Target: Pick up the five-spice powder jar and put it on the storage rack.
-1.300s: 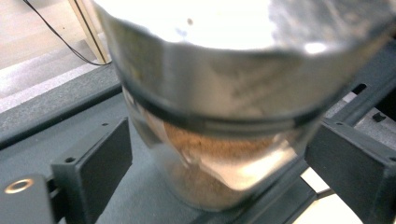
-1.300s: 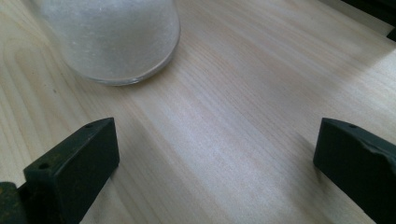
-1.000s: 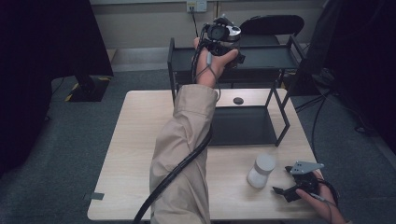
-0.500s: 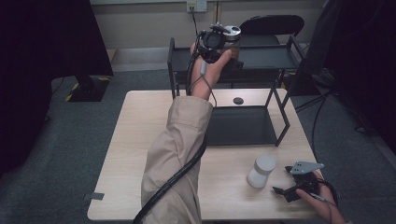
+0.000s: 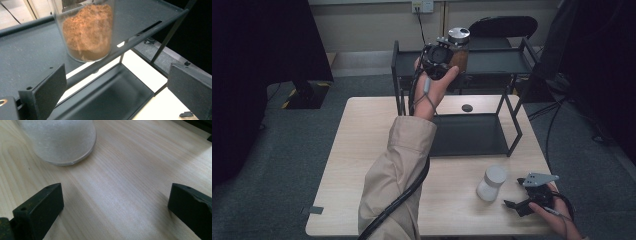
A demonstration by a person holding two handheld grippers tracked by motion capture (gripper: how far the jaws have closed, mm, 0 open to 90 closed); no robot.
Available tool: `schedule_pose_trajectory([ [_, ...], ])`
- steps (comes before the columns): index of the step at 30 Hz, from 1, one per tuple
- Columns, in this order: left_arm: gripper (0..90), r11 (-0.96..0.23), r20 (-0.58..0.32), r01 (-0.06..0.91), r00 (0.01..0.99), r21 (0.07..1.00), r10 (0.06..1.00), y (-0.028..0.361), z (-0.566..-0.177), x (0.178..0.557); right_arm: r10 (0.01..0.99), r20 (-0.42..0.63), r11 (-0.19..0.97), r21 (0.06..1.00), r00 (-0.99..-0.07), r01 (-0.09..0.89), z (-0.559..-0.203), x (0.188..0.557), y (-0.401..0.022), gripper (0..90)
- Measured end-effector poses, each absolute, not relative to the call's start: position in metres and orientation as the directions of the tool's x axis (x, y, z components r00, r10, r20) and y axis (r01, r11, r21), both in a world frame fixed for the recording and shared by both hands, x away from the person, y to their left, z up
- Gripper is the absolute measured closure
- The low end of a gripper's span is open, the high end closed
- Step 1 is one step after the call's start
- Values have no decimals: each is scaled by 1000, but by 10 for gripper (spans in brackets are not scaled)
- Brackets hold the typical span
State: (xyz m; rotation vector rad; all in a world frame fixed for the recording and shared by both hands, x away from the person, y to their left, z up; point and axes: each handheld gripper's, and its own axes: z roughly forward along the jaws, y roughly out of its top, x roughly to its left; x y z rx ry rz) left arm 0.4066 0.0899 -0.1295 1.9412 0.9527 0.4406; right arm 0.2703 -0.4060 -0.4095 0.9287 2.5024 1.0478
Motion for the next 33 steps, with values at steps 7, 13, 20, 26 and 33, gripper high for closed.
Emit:
schedule_pose_trajectory([
  [7,20,-297,-74,431,660,852,748,94,-144,405,653,-5,533,713,-757,455,-409,270,-406,0],
  [13,21,-301,-75,419,677,857,732,97,-159,402,653,-5,533,713,-758,455,-409,270,-406,0],
  [20,21,-294,-91,428,680,855,728,101,-178,402,653,-5,533,713,-758,455,-409,270,-406,0],
  [26,20,-309,-88,430,689,849,719,106,-197,402,653,-5,533,713,-758,455,-409,270,-406,0],
  [33,21,-309,-94,437,689,845,718,112,-222,400,653,-5,533,714,-757,455,-410,270,-406,0],
])
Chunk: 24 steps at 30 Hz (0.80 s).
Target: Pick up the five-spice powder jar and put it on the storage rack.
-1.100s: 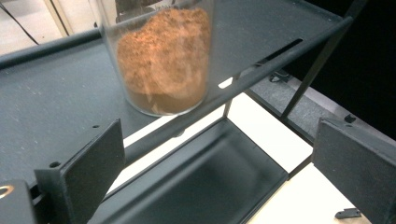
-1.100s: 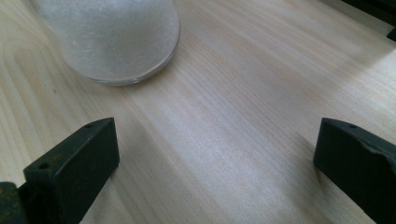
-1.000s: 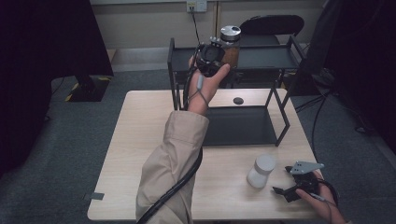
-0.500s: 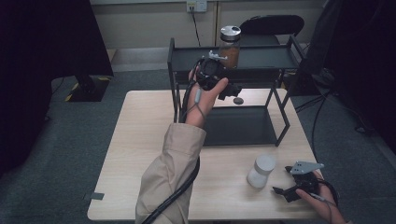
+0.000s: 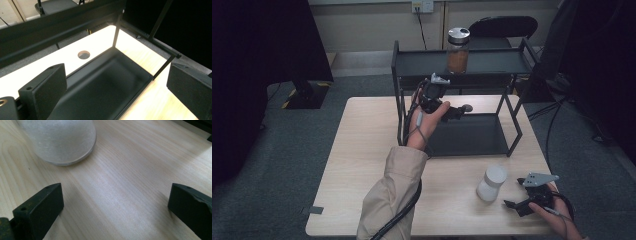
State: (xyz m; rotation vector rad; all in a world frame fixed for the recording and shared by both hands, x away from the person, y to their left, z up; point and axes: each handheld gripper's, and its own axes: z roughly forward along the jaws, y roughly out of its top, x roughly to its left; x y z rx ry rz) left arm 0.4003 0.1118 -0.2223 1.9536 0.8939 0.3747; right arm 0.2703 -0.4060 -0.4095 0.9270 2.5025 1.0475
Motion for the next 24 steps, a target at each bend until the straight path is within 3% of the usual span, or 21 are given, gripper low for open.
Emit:
schedule_pose_trajectory([
  [24,21,-342,-80,457,686,821,723,124,-292,382,653,-4,533,713,-757,456,-409,270,-406,0],
])
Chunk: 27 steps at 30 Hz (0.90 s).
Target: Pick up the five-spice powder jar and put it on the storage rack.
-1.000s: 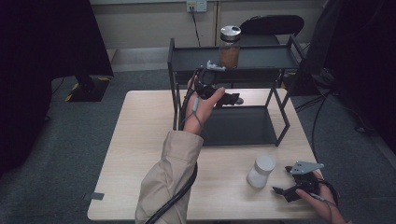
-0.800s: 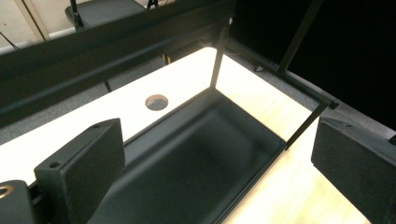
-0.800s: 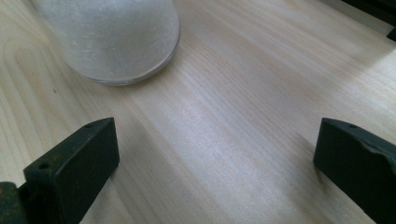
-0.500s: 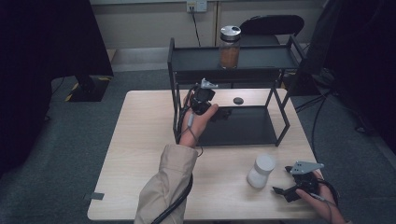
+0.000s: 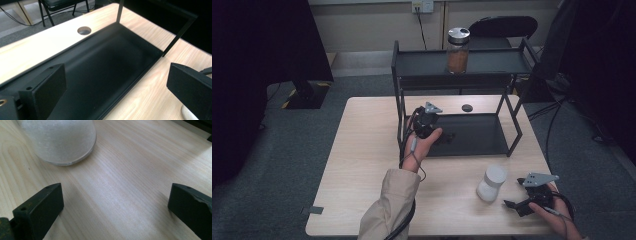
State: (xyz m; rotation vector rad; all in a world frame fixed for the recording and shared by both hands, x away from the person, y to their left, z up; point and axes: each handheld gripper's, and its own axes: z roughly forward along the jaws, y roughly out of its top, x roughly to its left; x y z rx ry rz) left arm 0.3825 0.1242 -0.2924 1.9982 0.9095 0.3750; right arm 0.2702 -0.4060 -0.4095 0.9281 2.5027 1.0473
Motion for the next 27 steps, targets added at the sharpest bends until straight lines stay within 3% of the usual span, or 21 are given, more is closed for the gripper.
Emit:
schedule_pose_trajectory([
  [27,21,-299,-149,531,645,793,750,153,-358,356,653,-5,534,713,-758,455,-409,270,-406,0],
])
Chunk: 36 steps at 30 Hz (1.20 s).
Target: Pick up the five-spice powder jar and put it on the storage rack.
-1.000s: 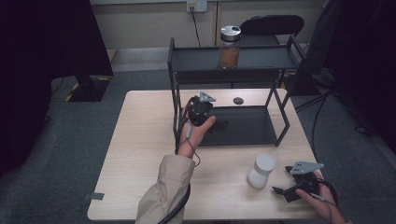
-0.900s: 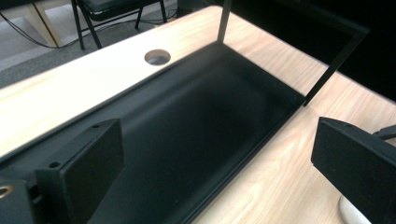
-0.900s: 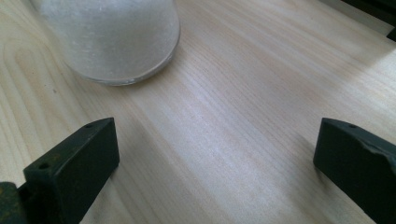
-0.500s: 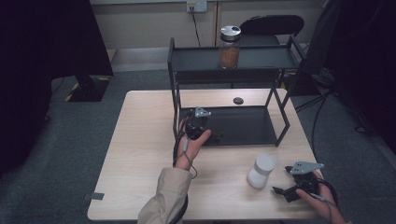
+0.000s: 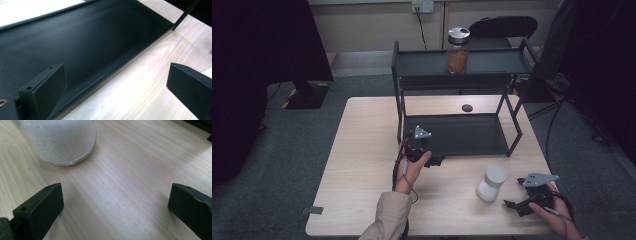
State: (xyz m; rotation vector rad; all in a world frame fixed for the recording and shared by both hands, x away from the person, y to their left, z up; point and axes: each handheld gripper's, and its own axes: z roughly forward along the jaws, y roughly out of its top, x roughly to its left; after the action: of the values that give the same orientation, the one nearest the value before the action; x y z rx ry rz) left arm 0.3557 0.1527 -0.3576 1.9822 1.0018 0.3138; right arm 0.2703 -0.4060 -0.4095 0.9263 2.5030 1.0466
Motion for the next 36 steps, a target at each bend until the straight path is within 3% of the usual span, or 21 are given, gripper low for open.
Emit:
schedule_pose_trajectory([
  [36,23,-314,-101,596,558,739,823,180,-397,318,653,-6,534,713,-758,454,-409,270,-406,0],
])
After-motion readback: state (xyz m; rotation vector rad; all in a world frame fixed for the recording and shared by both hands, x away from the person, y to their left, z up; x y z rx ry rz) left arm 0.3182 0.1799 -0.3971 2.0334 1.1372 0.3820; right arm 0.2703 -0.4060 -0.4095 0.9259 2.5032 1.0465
